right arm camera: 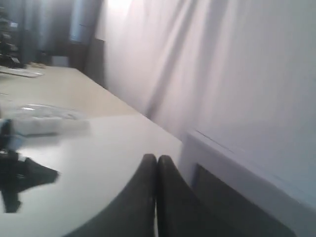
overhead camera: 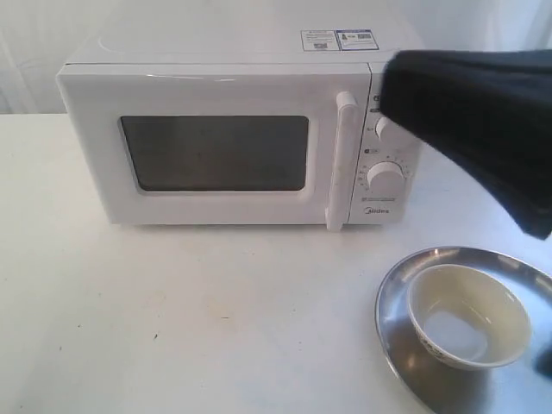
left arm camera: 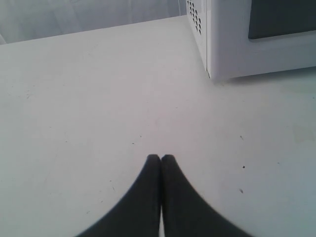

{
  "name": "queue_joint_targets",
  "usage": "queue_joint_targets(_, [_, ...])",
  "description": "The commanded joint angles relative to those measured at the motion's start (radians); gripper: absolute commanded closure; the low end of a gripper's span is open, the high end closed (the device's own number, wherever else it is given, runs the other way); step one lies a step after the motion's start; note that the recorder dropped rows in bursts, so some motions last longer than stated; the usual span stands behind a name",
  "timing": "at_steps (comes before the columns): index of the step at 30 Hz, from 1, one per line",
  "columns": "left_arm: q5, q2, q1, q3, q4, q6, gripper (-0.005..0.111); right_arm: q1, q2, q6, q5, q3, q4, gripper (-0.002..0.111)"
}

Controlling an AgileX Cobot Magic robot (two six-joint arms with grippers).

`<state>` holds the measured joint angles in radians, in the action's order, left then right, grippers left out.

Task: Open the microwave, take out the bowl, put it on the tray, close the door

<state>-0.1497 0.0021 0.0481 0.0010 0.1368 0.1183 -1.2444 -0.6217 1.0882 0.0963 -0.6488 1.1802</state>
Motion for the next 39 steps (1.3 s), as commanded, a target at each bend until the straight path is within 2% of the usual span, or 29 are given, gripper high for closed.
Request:
queue_joint_targets(1, [0.001,-0.002,-0.001,-0.001,-0.002,0.006,0.107,0.107,0.07,-0.002,0.26,0.098,-0.11,0.108])
queue_joint_targets(5, [0.001,-0.002,-0.001,-0.001,-0.002,0.006,0.107,0.341,0.194,0.0,0.023,0.252,-0.083,0.108])
queue_joint_targets(7, [0.001,-0.002,-0.001,-0.001,-0.002,0.006,0.107,0.511,0.297,0.0,-0.096,0.339,-0.088,0.108])
queue_joint_targets(11, [0.001,-0.002,-0.001,-0.001,-0.002,0.006,0.107,0.797,0.472,0.038,-0.146,0.481,-0.145,0.108])
queue_joint_targets(16, [0.001,-0.002,-0.001,-0.001,-0.002,0.006,0.107,0.966,0.622,0.057,-0.245,0.636,-0.151,0.108])
queue_joint_targets(18, [0.001,-0.002,-0.001,-0.001,-0.002,0.006,0.107,1.005,0.622,0.028,-0.264,0.649,-0.151,0.108])
queue_joint_targets(20, [0.001,-0.002,-0.001,-0.001,-0.002,0.006,0.107,1.015,0.622,0.025,-0.203,0.649,-0.153,0.108])
queue_joint_targets(29, [0.001,-0.002,-0.001,-0.001,-0.002,0.006,0.107,1.015,0.622,-0.028,-0.072,0.649,-0.153,0.108])
queue_joint_targets(35, [0.001,-0.002,-0.001,-0.001,-0.002,0.006,0.107,1.015,0.622,-0.028,-0.048,0.649,-0.164,0.108])
queue_joint_targets(37, [0.001,-0.002,-0.001,-0.001,-0.002,0.006,0.107,1.015,0.622,-0.078,-0.034,0.649,-0.228,0.108])
queue_joint_targets(39, [0.001,-0.002,-0.001,-0.001,-0.002,0.006,0.107,1.015,0.622,-0.207,-0.021,0.649,-0.352,0.108])
